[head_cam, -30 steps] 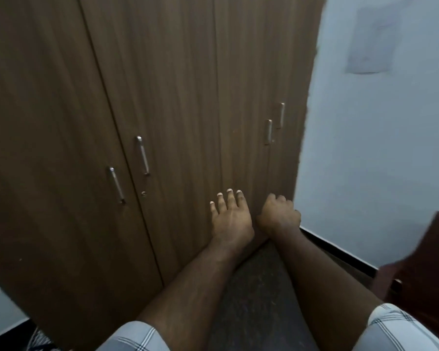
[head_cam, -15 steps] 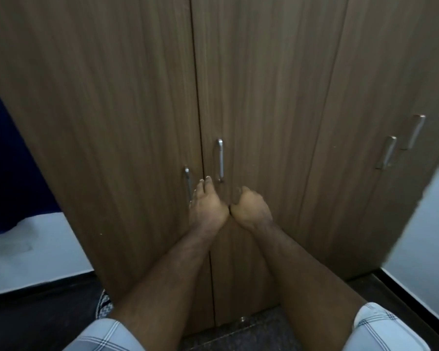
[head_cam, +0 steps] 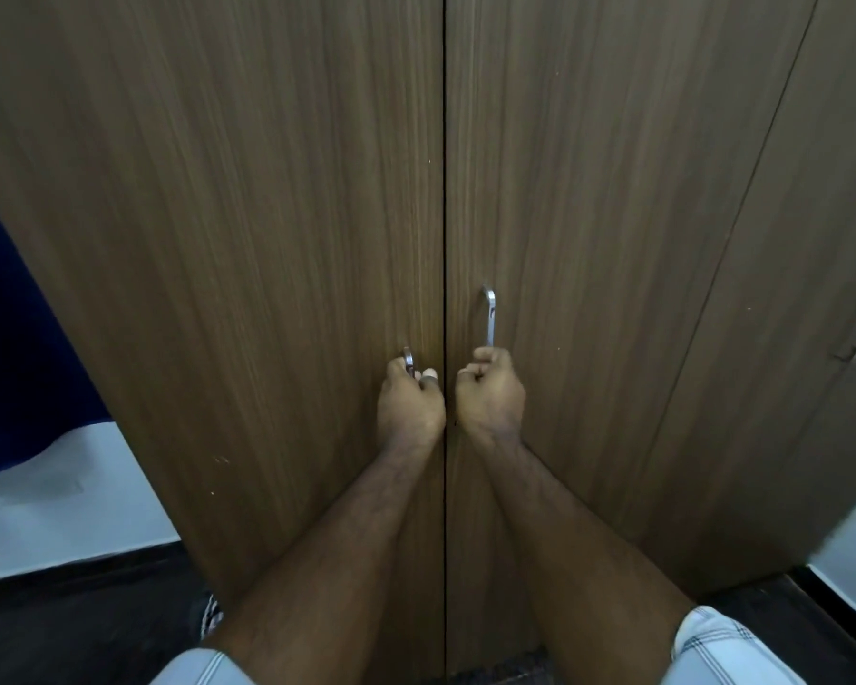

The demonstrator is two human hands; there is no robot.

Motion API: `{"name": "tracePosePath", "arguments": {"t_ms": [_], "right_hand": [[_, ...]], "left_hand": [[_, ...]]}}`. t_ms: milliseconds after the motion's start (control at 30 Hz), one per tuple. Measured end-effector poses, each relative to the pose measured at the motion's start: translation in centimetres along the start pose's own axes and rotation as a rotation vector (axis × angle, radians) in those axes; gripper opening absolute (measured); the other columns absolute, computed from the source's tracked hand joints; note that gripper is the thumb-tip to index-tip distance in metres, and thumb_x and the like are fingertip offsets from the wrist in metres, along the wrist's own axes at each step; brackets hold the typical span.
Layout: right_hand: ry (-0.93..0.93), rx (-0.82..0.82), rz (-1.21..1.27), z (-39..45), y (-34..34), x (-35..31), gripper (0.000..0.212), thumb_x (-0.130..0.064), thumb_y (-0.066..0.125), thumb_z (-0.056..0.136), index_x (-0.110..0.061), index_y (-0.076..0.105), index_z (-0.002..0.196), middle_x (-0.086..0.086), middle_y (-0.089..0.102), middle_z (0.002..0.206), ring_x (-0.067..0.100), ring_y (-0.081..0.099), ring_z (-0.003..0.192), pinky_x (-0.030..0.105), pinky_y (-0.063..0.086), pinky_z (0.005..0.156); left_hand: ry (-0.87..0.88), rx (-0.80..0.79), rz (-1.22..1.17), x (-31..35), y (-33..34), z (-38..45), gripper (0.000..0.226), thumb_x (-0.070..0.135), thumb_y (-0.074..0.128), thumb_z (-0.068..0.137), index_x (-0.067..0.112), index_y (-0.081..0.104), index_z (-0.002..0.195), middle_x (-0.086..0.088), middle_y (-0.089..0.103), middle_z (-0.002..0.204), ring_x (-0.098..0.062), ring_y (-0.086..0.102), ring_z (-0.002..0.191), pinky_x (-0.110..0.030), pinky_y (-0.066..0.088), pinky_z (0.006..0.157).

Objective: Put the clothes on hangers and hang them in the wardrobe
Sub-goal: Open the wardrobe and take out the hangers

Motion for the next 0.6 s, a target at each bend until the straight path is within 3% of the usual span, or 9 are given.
{"name": "tracePosePath", "arguments": {"t_ms": [67, 167, 233, 333, 400, 467, 533, 600], "right_hand": [[-0.039, 0.110, 0.057, 0.4, -1.1, -0.7, 0.029, -0.008, 0.063, 0.088, -0.013, 0.056, 0.115, 0.000, 0.063, 0.099, 0.008, 0.055, 0.082, 0.004, 0.037, 0.068], [-0.060, 0.165, 0.083, 1.6, -1.9, -1.2, 0.038, -0.009, 0.070, 0.082, -0.012, 0.055, 0.117, -0.001, 0.052, 0.110, 0.010, 0.052, 0.094, 0.019, 0.042, 0.081], [-0.015, 0.053, 0.081, 2.7, -1.8, -0.9, 0.044, -0.011, 0.070, 0.081, -0.013, 0.055, 0.122, -0.005, 0.051, 0.112, 0.012, 0.053, 0.102, 0.025, 0.045, 0.088], [0.095, -0.158, 0.142, 3.1, -1.2, 0.1, 0.034, -0.012, 0.069, 0.083, -0.017, 0.058, 0.115, -0.006, 0.061, 0.099, 0.013, 0.060, 0.092, 0.022, 0.043, 0.069], [0.097, -0.193, 0.136, 2.8, -1.1, 0.6, 0.031, -0.012, 0.068, 0.083, -0.018, 0.057, 0.111, -0.003, 0.063, 0.097, 0.016, 0.061, 0.089, 0.021, 0.040, 0.063], [0.072, -0.189, 0.104, 2.4, -1.4, 0.7, 0.036, -0.014, 0.068, 0.082, -0.017, 0.057, 0.116, -0.001, 0.063, 0.104, 0.018, 0.063, 0.096, 0.023, 0.044, 0.069], [0.062, -0.155, 0.088, 1.3, -2.3, 0.6, 0.055, -0.016, 0.069, 0.084, -0.017, 0.049, 0.136, -0.004, 0.057, 0.119, 0.015, 0.058, 0.110, 0.026, 0.048, 0.086], [0.029, -0.014, 0.073, -0.7, -3.9, 0.3, 0.058, -0.011, 0.066, 0.088, -0.016, 0.045, 0.141, -0.001, 0.051, 0.125, 0.014, 0.053, 0.114, 0.026, 0.044, 0.091]], "left_hand": [[-0.004, 0.005, 0.004, -0.1, 0.2, 0.1, 0.028, 0.029, 0.050, 0.103, 0.012, 0.054, 0.123, -0.009, 0.064, 0.115, -0.028, 0.061, 0.104, -0.033, 0.046, 0.083], [-0.002, -0.001, 0.039, -0.2, 0.3, 0.1, 0.027, 0.029, 0.048, 0.104, 0.014, 0.053, 0.124, -0.008, 0.063, 0.117, -0.029, 0.061, 0.107, -0.037, 0.048, 0.088], [-0.007, 0.000, 0.049, -0.2, 0.3, -0.1, 0.027, 0.027, 0.049, 0.103, 0.013, 0.053, 0.126, -0.008, 0.062, 0.118, -0.029, 0.060, 0.109, -0.034, 0.045, 0.086], [-0.011, -0.001, 0.057, 0.0, 0.1, -1.0, 0.027, 0.025, 0.051, 0.103, 0.014, 0.051, 0.128, -0.006, 0.060, 0.119, -0.023, 0.058, 0.103, -0.033, 0.044, 0.082], [-0.009, 0.007, 0.057, 0.1, 0.0, -1.9, 0.028, 0.023, 0.052, 0.102, 0.014, 0.050, 0.129, -0.004, 0.059, 0.118, -0.017, 0.054, 0.097, -0.032, 0.041, 0.078], [0.011, 0.015, 0.063, 0.0, -0.3, -2.7, 0.029, 0.022, 0.053, 0.101, 0.013, 0.049, 0.128, -0.003, 0.058, 0.116, -0.015, 0.053, 0.095, -0.030, 0.039, 0.074], [0.020, 0.019, 0.062, 0.1, -0.8, -3.8, 0.028, 0.020, 0.052, 0.102, 0.012, 0.049, 0.128, -0.002, 0.058, 0.113, -0.015, 0.054, 0.094, -0.027, 0.039, 0.069], [0.022, 0.024, 0.052, 0.1, -1.3, -4.9, 0.027, 0.018, 0.052, 0.101, 0.012, 0.049, 0.128, -0.002, 0.058, 0.111, -0.016, 0.055, 0.095, -0.028, 0.038, 0.072]]}}
Point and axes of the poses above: each hand's wrist, its own z-axis towards the middle knuckle, its own y-axis out of the palm, x = y × z, the point moved 6 cm from there along z, towards the middle knuckle
